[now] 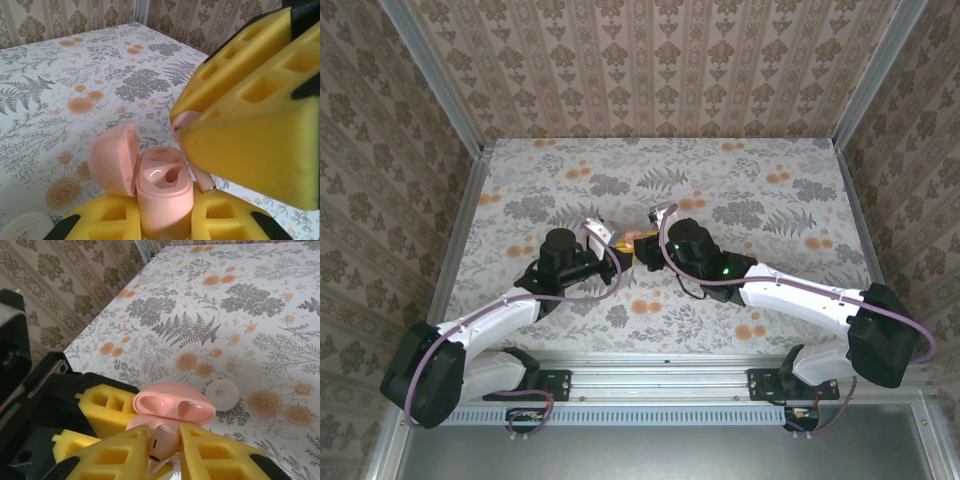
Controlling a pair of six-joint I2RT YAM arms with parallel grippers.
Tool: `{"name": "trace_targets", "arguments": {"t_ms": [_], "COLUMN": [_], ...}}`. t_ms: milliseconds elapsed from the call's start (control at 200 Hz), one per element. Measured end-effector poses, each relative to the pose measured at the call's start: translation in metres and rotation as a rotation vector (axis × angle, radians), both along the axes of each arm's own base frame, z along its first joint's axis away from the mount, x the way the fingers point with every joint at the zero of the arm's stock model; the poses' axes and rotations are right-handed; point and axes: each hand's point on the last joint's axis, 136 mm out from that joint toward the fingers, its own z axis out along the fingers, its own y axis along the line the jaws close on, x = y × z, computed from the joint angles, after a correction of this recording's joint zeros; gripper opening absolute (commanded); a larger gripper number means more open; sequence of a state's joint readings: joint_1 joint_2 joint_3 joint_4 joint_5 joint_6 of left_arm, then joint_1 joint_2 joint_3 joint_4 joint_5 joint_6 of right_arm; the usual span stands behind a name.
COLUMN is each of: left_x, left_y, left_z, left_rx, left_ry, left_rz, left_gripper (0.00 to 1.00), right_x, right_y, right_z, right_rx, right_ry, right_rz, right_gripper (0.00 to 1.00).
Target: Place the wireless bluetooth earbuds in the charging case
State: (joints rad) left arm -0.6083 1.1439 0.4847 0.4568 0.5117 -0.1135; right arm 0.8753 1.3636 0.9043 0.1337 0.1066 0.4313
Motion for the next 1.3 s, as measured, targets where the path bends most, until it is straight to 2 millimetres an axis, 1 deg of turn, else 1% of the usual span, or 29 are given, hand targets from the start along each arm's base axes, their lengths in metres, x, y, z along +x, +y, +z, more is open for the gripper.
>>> {"name": "trace_targets", "arguments": {"t_ms": [220, 345, 525, 620, 730, 855, 1025, 1300], "left_x": [-0.001, -0.008, -0.014, -0.015, -0.018, -0.022, -0.021, -0.014], "left_y": [-0.001, -0.005, -0.008, -0.008, -0.01, -0.014, -0.017, -0.016], "left_z": [-0.001, -0.004, -0.004, -0.004, -0.004, -0.002, 0.004, 0.014], "left_rx": [0.005, 0.04, 0.068, 0.074, 0.076, 0.069, 0.047, 0.003], "left_ry": [-0.007, -0.051, -0.126, -0.143, -0.151, -0.16, -0.171, -0.169], "left_rz": [-0.012, -0.05, -0.103, -0.114, -0.124, -0.141, -0.136, -0.086], "left_gripper": [0.1, 0.1, 0.1, 0.1, 0.1, 0.1, 0.1, 0.1], "right_x": [0.003, 0.003, -0.001, -0.001, 0.0, -0.001, -0.002, -0.003], "right_y": [-0.004, -0.009, -0.017, -0.018, -0.017, -0.016, -0.015, -0.014], "right_z": [-0.002, -0.002, 0.014, 0.02, 0.024, 0.025, 0.025, 0.025], "right_rx": [-0.028, -0.061, -0.094, -0.119, -0.14, -0.158, -0.164, -0.162], "right_ry": [-0.013, -0.03, -0.098, -0.127, -0.151, -0.164, -0.17, -0.169], "right_rz": [-0.019, -0.023, -0.009, 0.005, 0.02, 0.034, 0.051, 0.057], "right_gripper": [0.21, 0.22, 0.23, 0.23, 0.23, 0.23, 0.22, 0.22]}}
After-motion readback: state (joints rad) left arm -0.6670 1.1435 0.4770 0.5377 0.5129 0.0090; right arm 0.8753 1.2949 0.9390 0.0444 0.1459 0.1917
